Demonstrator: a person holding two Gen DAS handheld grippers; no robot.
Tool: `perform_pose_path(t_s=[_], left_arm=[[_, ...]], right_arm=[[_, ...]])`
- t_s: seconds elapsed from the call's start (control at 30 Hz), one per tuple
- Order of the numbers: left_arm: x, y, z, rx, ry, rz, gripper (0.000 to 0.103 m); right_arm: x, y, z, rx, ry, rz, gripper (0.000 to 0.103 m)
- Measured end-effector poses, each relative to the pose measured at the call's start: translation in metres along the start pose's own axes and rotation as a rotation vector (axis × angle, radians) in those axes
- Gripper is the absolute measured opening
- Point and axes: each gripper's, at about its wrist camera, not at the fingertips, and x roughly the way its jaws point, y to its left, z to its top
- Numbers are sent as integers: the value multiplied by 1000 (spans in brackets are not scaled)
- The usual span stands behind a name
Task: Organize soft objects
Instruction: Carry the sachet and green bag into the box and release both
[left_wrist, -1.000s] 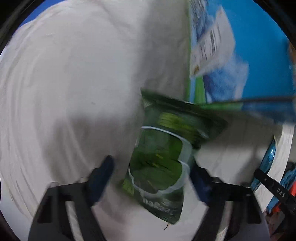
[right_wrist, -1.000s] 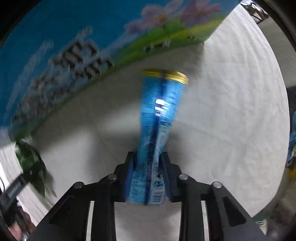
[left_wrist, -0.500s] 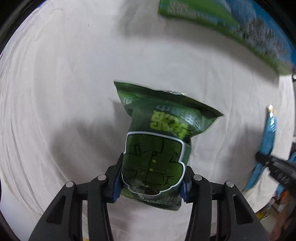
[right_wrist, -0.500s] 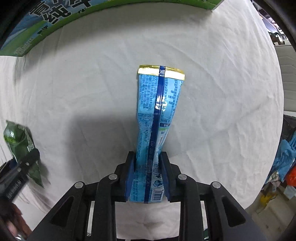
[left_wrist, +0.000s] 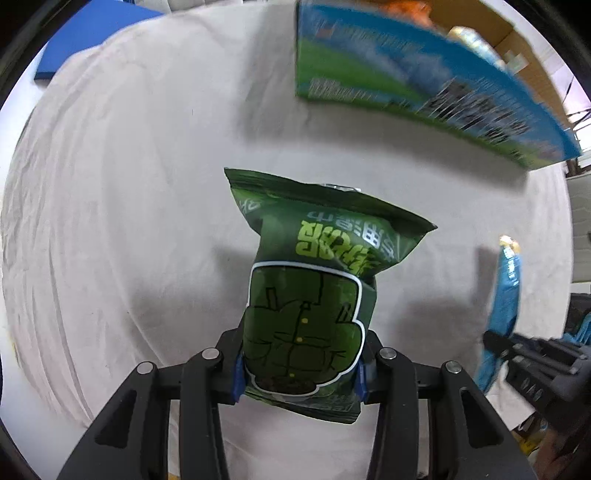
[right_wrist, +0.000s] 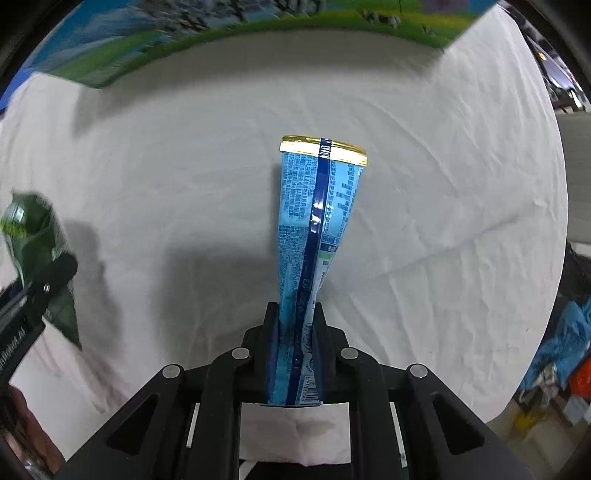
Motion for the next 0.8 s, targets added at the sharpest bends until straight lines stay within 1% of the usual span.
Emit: perform_pose_path(t_s=[0.13, 0.23, 0.3, 0.33, 0.4, 0.43, 0.47, 0.5, 0.63, 0.73, 0.77, 0.8], left_arm=[[-37, -16, 6, 17, -54, -25, 40], [-65, -18, 13, 28, -91, -52, 40], [-86, -20, 13, 46, -128, -72, 40], [-95, -24, 13, 55, -144, -87, 40], [-114, -35, 18, 71, -178, -115, 40], [-124, -38, 23, 80, -191, -126, 40], [-135, -40, 35, 89, -208, -143, 40], [-144, -41, 35, 91, -218, -156, 40], [-175, -49, 67, 115, -251, -208, 40], [-184, -55, 100, 118, -266, -219, 40], [-183, -59, 118, 119, -275, -213, 40], [-185, -58, 128, 119, -282, -206, 40]], right_arm=[[-24, -5, -11, -27, -36, 67, 16], [-47, -11, -15, -38, -73, 109, 16], [-71, -17, -16, -38, -113, 140, 16], [-79, -19, -16, -38, -126, 150, 16], [-107, -24, -11, -34, -172, 175, 16], [-120, -24, -7, -34, -191, 187, 16], [-134, -26, -3, -31, -214, 200, 16], [-151, -30, 2, -33, -239, 213, 16], [-194, -42, 23, -34, -296, 253, 16], [-223, -53, 50, -30, -339, 246, 16], [-231, -57, 59, -24, -355, 243, 16], [-239, -59, 73, -24, -370, 235, 16]])
